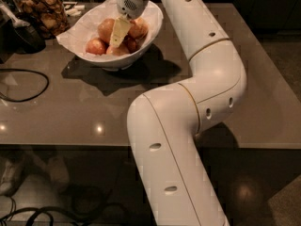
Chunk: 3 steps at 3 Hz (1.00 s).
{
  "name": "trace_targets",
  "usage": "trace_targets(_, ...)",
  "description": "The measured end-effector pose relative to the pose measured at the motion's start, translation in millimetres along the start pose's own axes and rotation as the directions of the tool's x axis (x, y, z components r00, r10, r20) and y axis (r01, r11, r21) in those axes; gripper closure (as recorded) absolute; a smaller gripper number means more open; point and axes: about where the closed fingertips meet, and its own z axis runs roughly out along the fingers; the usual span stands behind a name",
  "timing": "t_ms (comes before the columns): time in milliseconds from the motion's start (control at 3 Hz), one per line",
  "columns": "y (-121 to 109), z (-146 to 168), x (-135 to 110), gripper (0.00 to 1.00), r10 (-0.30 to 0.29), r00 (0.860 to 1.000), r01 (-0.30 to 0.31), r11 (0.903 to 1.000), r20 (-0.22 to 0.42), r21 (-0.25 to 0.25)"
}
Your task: Pick apple from white bowl
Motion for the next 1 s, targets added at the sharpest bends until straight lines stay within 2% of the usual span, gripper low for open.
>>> trace_targets(667,0.0,0.0,0.0,0.90,0.000,1.000,0.000,1.0000,0.000,0.000)
trace_targets(1000,0.0,0.0,0.0,1.00,0.000,1.000,0.000,1.0000,0.000,0.000)
